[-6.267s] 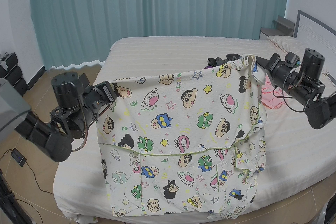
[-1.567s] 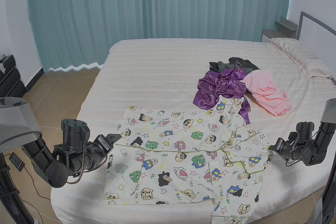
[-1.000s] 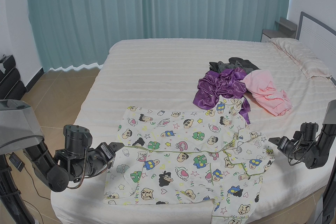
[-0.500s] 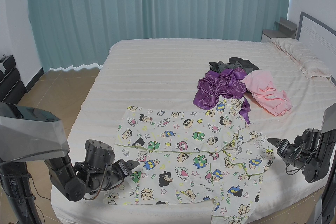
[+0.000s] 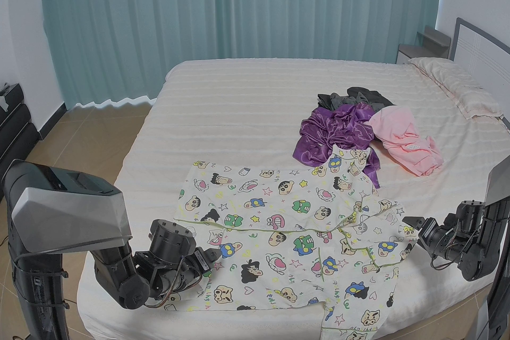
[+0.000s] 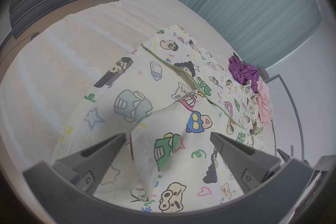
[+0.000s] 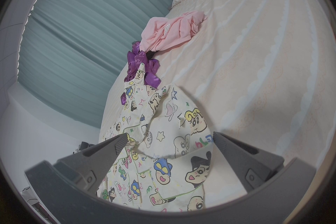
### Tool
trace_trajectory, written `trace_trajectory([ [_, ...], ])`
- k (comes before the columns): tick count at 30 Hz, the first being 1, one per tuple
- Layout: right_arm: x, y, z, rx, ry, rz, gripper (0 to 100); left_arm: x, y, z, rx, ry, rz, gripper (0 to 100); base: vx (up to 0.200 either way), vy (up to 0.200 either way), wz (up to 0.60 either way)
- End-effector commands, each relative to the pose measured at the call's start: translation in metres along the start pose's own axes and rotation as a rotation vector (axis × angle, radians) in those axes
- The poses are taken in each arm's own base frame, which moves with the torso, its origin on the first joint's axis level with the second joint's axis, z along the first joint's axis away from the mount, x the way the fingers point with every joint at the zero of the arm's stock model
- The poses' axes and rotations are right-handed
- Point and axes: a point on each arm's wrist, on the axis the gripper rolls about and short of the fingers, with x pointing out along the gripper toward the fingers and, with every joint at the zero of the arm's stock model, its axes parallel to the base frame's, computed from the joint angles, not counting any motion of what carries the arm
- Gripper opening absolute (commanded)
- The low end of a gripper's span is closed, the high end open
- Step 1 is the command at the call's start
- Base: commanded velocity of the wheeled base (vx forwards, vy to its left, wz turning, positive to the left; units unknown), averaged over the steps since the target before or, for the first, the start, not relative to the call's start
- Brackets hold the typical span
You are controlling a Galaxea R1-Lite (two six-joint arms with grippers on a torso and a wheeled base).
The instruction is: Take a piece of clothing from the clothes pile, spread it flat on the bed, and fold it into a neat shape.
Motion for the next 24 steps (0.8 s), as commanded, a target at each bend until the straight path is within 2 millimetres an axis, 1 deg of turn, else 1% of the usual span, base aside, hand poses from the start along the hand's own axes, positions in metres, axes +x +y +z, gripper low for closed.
trace_trajectory([
  [1,-0.001,0.001,0.001,-0.002,-0.007,0.006,100,0.002,0.0,-0.001,-0.003,-0.002,0.005,0,0.0,0.0,0.0],
  [5,-0.001,0.0,0.001,-0.002,-0.006,0.005,100,0.001,0.001,0.003,-0.043,-0.042,0.03,0,0.0,0.0,0.0],
  [9,-0.003,0.002,0.002,-0.002,-0.012,0.01,100,-0.001,0.007,0.006,-0.064,-0.051,0.07,0,0.0,0.0,0.0],
  [12,-0.008,0.004,0.001,-0.004,0.006,0.027,100,-0.004,0.008,0.017,-0.086,-0.114,0.093,0,0.0,0.0,0.0],
  [16,-0.011,0.006,0.001,-0.004,0.017,0.048,100,-0.013,0.006,0.032,-0.101,-0.161,0.07,0,0.0,0.0,0.0],
  [21,-0.011,0.005,0.0,-0.002,0.022,0.044,100,-0.011,0.015,0.046,-0.005,-0.176,0.074,0,0.0,0.0,0.0],
  [24,-0.011,0.005,0.0,-0.002,0.022,0.044,100,-0.003,0.022,0.053,0.055,-0.201,0.066,0,0.0,0.0,0.0],
])
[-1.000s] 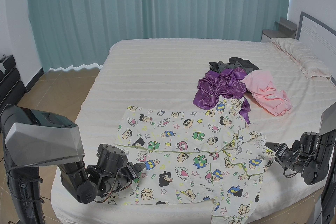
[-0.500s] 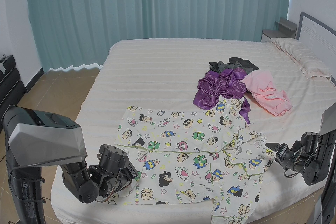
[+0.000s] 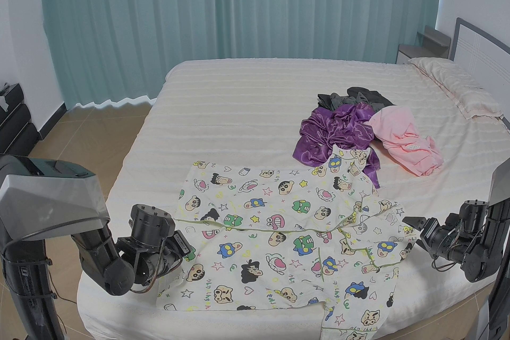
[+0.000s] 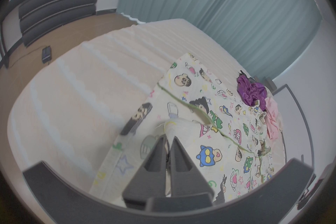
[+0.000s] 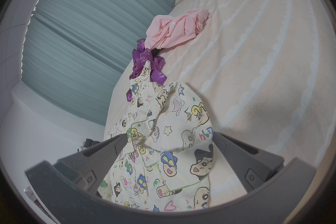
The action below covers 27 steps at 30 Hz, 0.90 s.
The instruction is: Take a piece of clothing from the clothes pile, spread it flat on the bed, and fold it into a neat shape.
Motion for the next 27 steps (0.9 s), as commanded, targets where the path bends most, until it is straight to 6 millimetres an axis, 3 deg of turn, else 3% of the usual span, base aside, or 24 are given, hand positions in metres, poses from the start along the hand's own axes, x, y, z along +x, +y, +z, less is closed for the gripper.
trace_trajectory([
  [1,-0.001,0.001,0.0,-0.003,-0.005,0.006,100,0.01,0.011,0.01,0.034,-0.035,0.002,0,0.0,0.0,0.0],
  [6,-0.001,0.001,0.0,-0.004,-0.004,0.005,100,0.026,0.023,0.009,0.14,-0.037,-0.007,0,0.0,0.0,0.0],
  [17,-0.001,0.001,-0.001,-0.004,-0.001,0.004,100,0.046,0.028,0.016,0.13,-0.054,-0.025,0,0.0,0.0,0.0],
  [18,-0.001,0.0,0.0,-0.003,-0.002,0.003,100,0.048,0.028,0.016,0.131,-0.054,-0.021,100,0.0,0.0,0.0],
  [23,-0.005,0.005,0.003,-0.009,-0.023,0.021,100,0.054,0.039,0.028,0.097,-0.083,0.006,100,0.0,0.0,0.0],
  [27,-0.008,0.009,0.006,-0.017,-0.039,0.035,100,0.044,0.049,0.042,0.064,-0.099,0.012,100,0.0,0.0,0.0],
])
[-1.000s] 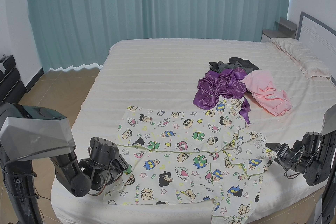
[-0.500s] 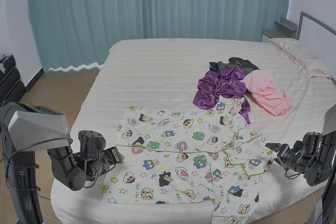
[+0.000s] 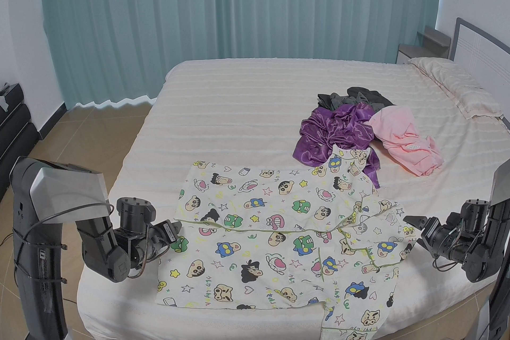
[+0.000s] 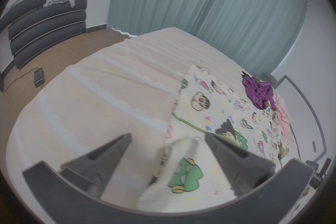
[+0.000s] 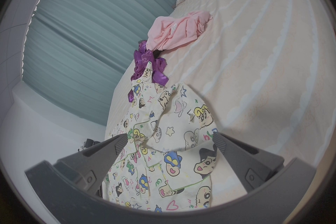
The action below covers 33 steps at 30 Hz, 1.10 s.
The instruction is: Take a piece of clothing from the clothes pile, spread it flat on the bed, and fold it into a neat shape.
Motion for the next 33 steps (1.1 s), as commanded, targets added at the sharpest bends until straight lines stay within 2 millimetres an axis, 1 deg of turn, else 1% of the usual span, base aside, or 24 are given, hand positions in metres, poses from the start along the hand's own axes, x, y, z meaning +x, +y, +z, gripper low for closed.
trace_trajectory([
  [1,-0.004,0.006,0.004,-0.011,-0.027,0.025,100,-0.007,0.012,0.012,-0.033,-0.011,0.005,100,0.0,0.0,0.0],
  [2,-0.004,0.006,0.004,-0.013,-0.028,0.026,100,-0.015,0.016,0.017,-0.047,0.0,-0.018,100,0.0,0.0,0.0],
  [3,-0.004,0.006,0.004,-0.013,-0.028,0.026,100,-0.016,0.016,0.018,-0.048,0.001,-0.021,100,0.0,0.0,0.0],
  [4,-0.004,0.005,0.004,-0.012,-0.026,0.024,100,-0.028,0.017,0.024,-0.062,0.008,-0.062,100,0.0,0.0,0.0],
  [5,-0.004,0.005,0.004,-0.012,-0.025,0.023,100,-0.035,0.018,0.026,-0.066,0.016,-0.079,100,0.0,0.0,0.0],
  [6,-0.004,0.005,0.003,-0.009,-0.021,0.02,100,-0.047,0.019,0.027,-0.071,0.03,-0.1,100,0.0,0.0,0.0],
  [8,-0.006,0.004,0.001,-0.007,-0.012,0.015,100,-0.062,0.022,0.024,-0.073,0.058,-0.119,100,0.0,0.0,0.0],
  [10,-0.007,0.004,-0.001,-0.007,-0.003,0.01,100,-0.077,0.025,0.016,-0.076,0.106,-0.135,100,0.0,0.0,0.0],
  [11,-0.007,0.004,-0.001,-0.007,-0.003,0.01,100,-0.077,0.025,0.016,-0.076,0.106,-0.135,100,0.0,0.0,0.0],
  [12,-0.008,0.003,-0.004,-0.009,0.013,0.005,100,-0.087,0.024,0.007,-0.1,0.153,-0.149,100,0.0,0.0,0.0],
  [13,-0.009,0.002,-0.006,-0.012,0.022,0.001,100,-0.093,0.021,0.002,-0.133,0.175,-0.16,100,0.0,0.0,0.0],
  [18,-0.012,0.002,-0.012,-0.01,0.059,0.004,100,-0.103,0.014,-0.007,-0.235,0.224,-0.171,100,0.0,0.0,0.0],
  [19,-0.013,0.002,-0.012,-0.01,0.06,0.003,100,-0.103,0.014,-0.008,-0.236,0.227,-0.172,100,-0.2,0.0,0.0],
  [20,-0.014,0.002,-0.016,-0.013,0.078,-0.001,100,-0.105,0.011,-0.014,-0.236,0.255,-0.172,100,-0.2,0.0,0.0],
  [22,-0.014,0.002,-0.021,-0.019,0.102,-0.011,100,-0.106,0.009,-0.018,-0.229,0.268,-0.172,100,-0.2,0.0,0.0],
  [28,-0.014,0.002,-0.027,-0.045,0.13,-0.013,100,-0.109,0.013,-0.024,-0.228,0.291,-0.142,100,-0.2,0.0,0.0],
  [30,-0.015,0.002,-0.028,-0.046,0.135,-0.015,100,-0.107,0.017,-0.03,-0.226,0.323,-0.113,100,-0.2,0.0,0.0],
  [33,-0.015,0.003,-0.029,-0.048,0.141,-0.014,100,-0.105,0.019,-0.033,-0.223,0.333,-0.092,100,0.0,0.0,0.0],
])
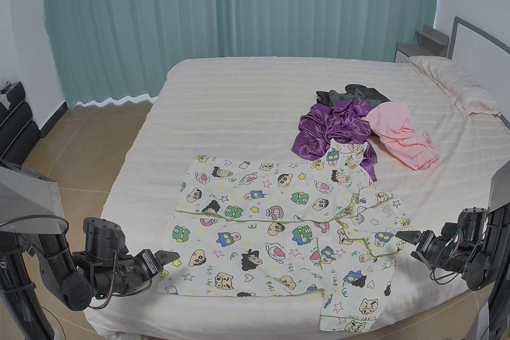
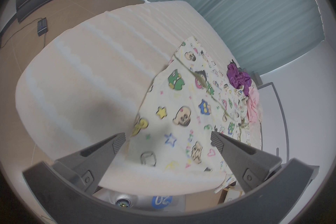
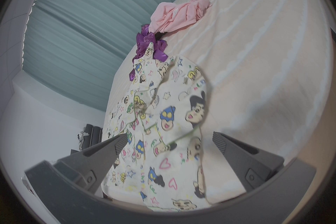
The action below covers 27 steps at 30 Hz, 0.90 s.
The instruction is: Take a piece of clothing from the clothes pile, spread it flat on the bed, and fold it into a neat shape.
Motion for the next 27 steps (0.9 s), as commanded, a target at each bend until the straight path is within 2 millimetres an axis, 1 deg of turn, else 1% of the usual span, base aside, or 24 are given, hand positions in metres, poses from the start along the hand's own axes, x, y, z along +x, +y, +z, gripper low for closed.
trace_trajectory([
  [1,-0.002,0.0,-0.004,0.002,0.017,-0.007,100,0.004,0.004,-0.004,-0.003,0.021,0.027,100,0.0,0.0,0.0],
  [2,-0.001,-0.001,-0.006,0.001,0.022,-0.01,100,0.009,0.006,-0.009,0.008,0.016,0.072,100,0.0,0.0,0.0],
  [4,0.0,-0.002,-0.007,0.003,0.028,-0.015,100,0.017,0.005,-0.013,0.022,0.0,0.101,100,0.0,0.0,0.0],
  [7,0.001,-0.001,-0.007,0.0,0.031,-0.013,100,0.031,-0.002,-0.018,0.025,-0.046,0.134,100,0.0,0.0,0.0],
  [9,0.001,-0.001,-0.008,0.0,0.033,-0.013,100,0.035,-0.004,-0.019,0.029,-0.059,0.143,100,0.0,0.0,0.0],
  [10,0.001,-0.001,-0.008,0.0,0.033,-0.013,100,0.043,-0.008,-0.02,0.03,-0.095,0.159,100,0.0,0.0,0.0],
  [13,0.001,-0.001,-0.008,-0.001,0.034,-0.013,100,0.052,-0.01,-0.022,0.043,-0.126,0.179,100,0.0,0.0,0.0],
  [18,0.002,0.001,-0.009,-0.007,0.039,-0.009,100,0.06,-0.013,-0.032,0.084,-0.141,0.211,100,0.0,0.0,0.0],
  [20,0.002,0.001,-0.009,-0.009,0.04,-0.009,100,0.062,-0.016,-0.031,0.085,-0.152,0.202,100,0.0,0.0,0.0],
  [21,0.002,0.001,-0.01,-0.009,0.042,-0.01,100,0.067,-0.02,-0.028,0.083,-0.163,0.19,100,0.0,0.0,0.0],
  [25,0.004,0.001,-0.013,-0.019,0.057,-0.012,100,0.073,-0.022,-0.024,0.082,-0.171,0.195,100,0.0,0.0,0.0],
  [26,0.006,0.001,-0.015,-0.026,0.069,-0.018,100,0.074,-0.021,-0.024,0.088,-0.168,0.207,0,0.0,0.0,0.0],
  [27,0.008,0.0,-0.019,-0.038,0.084,-0.028,100,0.074,-0.02,-0.025,0.095,-0.168,0.217,0,0.0,0.0,0.0],
])
